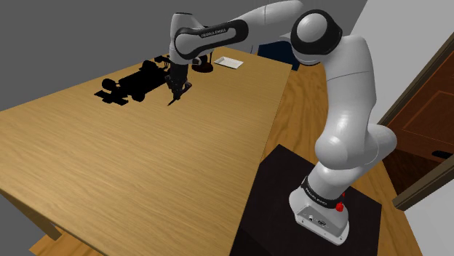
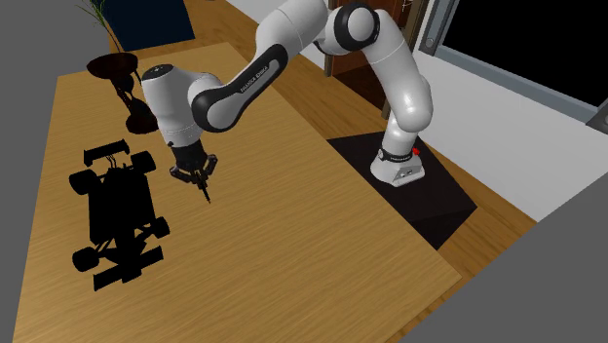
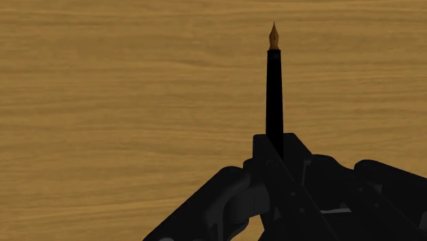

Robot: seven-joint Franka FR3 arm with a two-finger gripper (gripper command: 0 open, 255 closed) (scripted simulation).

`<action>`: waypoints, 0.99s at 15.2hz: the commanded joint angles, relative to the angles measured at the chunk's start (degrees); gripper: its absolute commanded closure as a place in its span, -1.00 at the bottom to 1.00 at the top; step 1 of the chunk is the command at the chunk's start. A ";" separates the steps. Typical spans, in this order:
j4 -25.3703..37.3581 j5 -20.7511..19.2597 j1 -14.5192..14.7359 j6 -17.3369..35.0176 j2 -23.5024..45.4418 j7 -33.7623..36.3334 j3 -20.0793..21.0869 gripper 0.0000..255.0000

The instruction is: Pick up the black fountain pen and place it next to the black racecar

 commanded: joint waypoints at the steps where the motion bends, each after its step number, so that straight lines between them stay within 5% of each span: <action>1: 0.00 0.00 0.00 0.00 0.00 0.00 0.00 -1.00; 15: 3.17 1.90 -0.78 -5.51 -2.76 -1.18 1.40 -1.00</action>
